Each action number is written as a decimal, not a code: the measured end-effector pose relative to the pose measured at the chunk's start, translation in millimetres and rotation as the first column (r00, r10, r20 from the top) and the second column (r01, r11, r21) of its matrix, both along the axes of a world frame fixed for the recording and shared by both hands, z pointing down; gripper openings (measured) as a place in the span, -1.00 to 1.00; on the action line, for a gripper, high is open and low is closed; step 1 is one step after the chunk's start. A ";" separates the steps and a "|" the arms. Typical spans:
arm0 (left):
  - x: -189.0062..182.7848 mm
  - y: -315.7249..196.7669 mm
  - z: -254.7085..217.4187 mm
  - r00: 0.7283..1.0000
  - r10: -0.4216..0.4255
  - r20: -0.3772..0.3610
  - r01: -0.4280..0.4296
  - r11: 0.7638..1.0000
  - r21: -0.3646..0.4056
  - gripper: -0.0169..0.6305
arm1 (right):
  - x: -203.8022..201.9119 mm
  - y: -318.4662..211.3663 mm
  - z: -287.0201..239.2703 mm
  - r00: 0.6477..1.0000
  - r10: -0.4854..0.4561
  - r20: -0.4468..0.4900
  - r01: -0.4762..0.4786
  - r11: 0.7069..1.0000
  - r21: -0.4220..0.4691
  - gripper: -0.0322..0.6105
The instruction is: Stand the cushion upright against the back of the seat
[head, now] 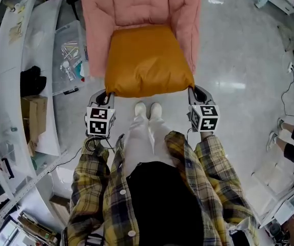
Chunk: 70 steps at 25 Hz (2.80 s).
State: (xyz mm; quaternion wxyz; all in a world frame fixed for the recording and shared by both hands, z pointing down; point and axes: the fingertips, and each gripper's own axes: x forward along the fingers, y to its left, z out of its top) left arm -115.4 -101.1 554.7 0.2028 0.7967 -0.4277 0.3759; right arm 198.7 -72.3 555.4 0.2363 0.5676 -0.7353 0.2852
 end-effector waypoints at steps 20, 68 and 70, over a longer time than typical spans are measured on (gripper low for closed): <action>28.9 -83.8 -172.4 0.977 -0.148 -0.152 0.176 0.966 0.188 -0.86 | 25.5 -111.3 -180.3 0.983 -0.055 0.175 0.019 0.979 0.203 -0.78; 33.4 -514.2 -72.7 0.973 -0.024 -0.230 0.003 0.996 -0.091 -0.85 | 17.8 -505.9 -83.5 0.965 0.173 0.197 -0.160 0.984 -0.082 -0.78; 35.2 -514.2 -70.8 0.972 -0.023 -0.232 0.000 0.995 -0.099 -0.85 | 20.2 -505.7 -81.2 0.963 0.180 0.199 -0.165 0.982 -0.088 -0.78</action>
